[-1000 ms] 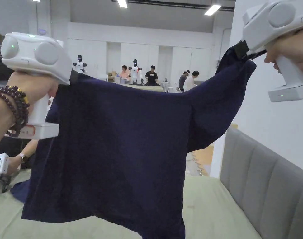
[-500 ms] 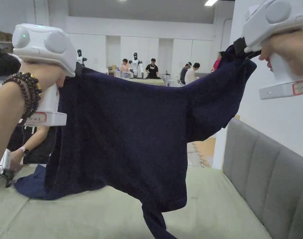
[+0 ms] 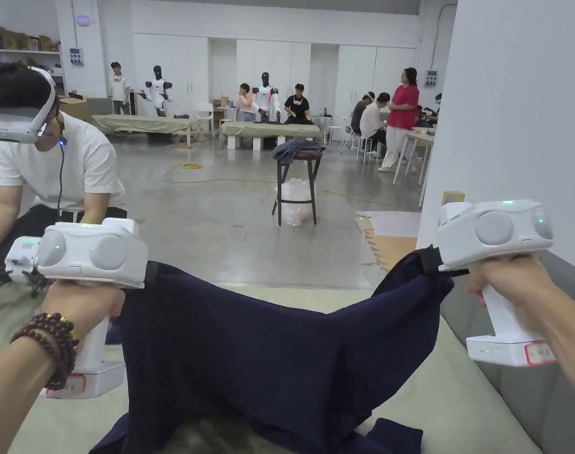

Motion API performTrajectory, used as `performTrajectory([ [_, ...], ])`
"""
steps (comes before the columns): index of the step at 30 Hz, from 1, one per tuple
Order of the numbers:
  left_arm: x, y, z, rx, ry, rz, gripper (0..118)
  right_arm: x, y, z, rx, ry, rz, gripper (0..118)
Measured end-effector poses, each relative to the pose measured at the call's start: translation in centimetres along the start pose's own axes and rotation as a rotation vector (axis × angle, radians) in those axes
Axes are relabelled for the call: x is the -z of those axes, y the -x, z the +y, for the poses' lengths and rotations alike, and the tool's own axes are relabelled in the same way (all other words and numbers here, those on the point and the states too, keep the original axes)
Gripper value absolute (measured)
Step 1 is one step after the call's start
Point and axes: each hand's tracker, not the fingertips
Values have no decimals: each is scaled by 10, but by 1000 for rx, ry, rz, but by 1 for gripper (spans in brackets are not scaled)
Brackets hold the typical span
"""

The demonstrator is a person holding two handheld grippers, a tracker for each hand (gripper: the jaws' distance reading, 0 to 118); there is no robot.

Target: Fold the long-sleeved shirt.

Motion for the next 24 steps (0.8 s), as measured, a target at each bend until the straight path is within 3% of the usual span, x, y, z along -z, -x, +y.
performTrajectory([
  [7, -81, 1, -148, 107, 66, -83, 14, -80, 18, -140, -87, 9, 35, 2],
  [9, -91, 1, -208, 125, 145, -75, 14, -91, 21, -198, -110, 95, 64, 3],
  [11, -99, -1, -269, 159, 225, -66, 14, -97, 23, -260, -64, 209, 66, 3],
  [13, -104, -2, -330, 193, 372, -83, 14, -98, 28, -320, -73, 348, 73, 3],
  [18, -91, -9, -418, 259, 667, -121, 14, -61, 35, -426, -197, 772, 132, 3],
  [22, -76, -7, -430, 280, 610, -98, 14, -41, 43, -448, -196, 770, 134, 3],
  [23, -74, -4, -425, 262, 608, -94, 25, -47, 45, -440, -208, 764, 123, 11],
  [24, -77, 5, -416, 183, 575, -129, 47, -52, 43, -432, -203, 733, 109, 26],
])
